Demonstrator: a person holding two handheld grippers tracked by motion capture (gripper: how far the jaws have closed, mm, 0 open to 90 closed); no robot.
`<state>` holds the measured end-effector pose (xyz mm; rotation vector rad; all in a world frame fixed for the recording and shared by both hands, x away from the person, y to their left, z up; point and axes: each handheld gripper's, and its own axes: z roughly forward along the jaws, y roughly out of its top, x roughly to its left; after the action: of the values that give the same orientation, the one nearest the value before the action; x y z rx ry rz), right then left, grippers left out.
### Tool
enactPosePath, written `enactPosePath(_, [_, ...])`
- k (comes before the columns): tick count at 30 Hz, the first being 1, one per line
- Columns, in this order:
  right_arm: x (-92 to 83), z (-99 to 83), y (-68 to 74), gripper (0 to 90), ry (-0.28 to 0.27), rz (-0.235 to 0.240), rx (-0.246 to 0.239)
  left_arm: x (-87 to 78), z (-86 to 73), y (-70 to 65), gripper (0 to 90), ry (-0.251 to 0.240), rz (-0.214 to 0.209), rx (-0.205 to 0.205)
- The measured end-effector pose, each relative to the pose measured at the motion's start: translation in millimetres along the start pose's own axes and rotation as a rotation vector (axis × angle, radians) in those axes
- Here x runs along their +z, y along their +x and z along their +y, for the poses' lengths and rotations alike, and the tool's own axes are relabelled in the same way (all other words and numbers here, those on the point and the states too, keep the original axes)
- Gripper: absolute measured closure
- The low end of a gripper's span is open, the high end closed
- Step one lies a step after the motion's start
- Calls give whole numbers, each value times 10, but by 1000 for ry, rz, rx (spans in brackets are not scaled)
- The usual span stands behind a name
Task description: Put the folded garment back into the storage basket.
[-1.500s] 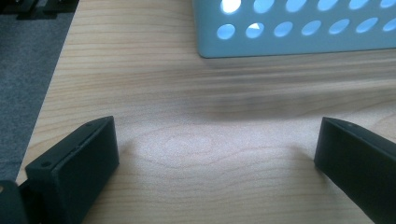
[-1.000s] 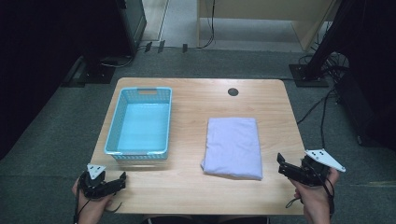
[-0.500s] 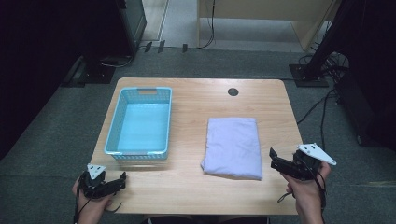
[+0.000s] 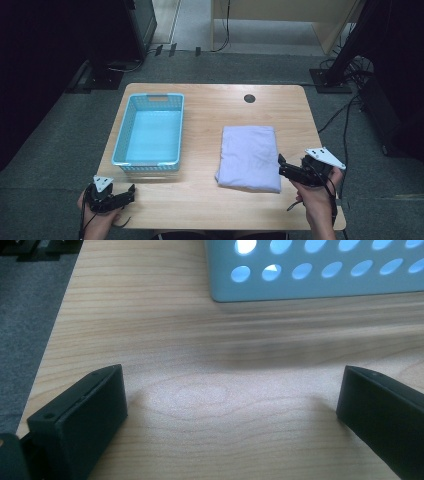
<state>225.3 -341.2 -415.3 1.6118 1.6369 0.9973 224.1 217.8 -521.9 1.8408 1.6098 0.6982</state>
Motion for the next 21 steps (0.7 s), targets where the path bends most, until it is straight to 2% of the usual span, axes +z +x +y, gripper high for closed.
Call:
enactPosePath(10, [96, 46, 149, 0, 15, 13, 0, 0, 0, -2, 0, 0, -2, 2])
enactPosePath(21, [239, 88, 357, 0, 41, 30, -24, 0, 0, -1, 0, 0, -2, 1])
